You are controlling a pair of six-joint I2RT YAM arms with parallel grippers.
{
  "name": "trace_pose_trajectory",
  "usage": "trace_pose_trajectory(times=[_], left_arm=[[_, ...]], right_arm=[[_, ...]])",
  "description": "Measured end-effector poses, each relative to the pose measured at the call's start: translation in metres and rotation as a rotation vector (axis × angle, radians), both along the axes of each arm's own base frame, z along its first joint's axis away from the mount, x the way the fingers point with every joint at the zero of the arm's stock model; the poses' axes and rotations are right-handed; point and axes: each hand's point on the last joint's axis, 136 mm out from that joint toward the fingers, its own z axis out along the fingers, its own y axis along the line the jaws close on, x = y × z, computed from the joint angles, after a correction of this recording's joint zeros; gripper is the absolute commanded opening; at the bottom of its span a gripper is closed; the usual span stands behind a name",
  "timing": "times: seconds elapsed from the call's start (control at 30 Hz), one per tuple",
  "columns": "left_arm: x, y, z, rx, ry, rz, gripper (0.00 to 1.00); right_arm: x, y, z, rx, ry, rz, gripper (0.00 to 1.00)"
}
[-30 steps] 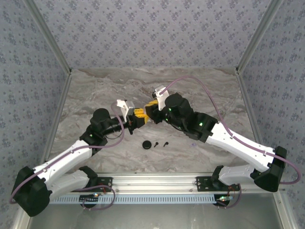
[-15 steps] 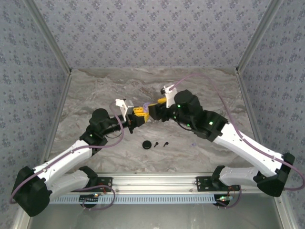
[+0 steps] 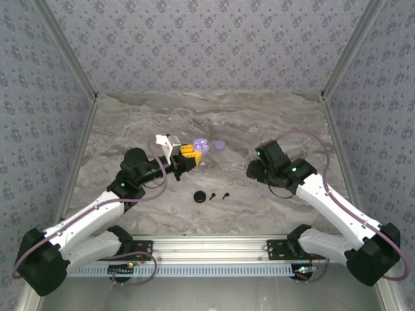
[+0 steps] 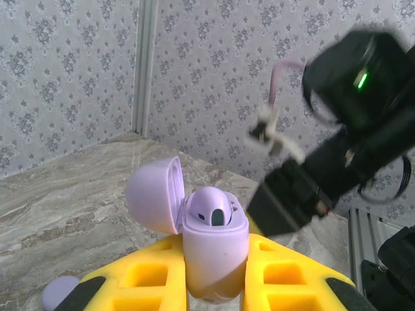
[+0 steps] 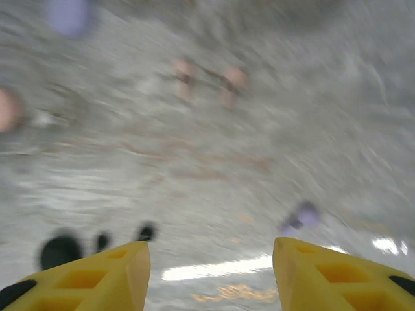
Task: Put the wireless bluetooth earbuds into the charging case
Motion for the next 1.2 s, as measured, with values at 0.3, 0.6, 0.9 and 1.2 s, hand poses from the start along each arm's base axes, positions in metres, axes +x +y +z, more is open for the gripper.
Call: trace_pose_trajectory(times=[0.3,0.6,0.9,1.2], left_arm=[[0.0,0.001,-0.002,0.011,-0.011,0.004,0.0],[0.0,0.001,-0.002,0.012,-0.011,0.003,0.0],[0.0,0.001,-0.002,0.012,-0.01,0.003,0.0],[0.0,0.0,-0.003,0.014,-0.007,0.003,0.0]], right_arm=[[-0.03,-0.027,-0.073,-0.009,0.191,-0.14,0.48],[-0.019,-0.024,-0.086,0.022,0.207,-0.161,0.46],[-0.017,-0.026,-0.097,0.006,0.239,-0.173,0.43],[-0.018,-0.027,-0.11,-0.009,0.263,-0.171,0.39]])
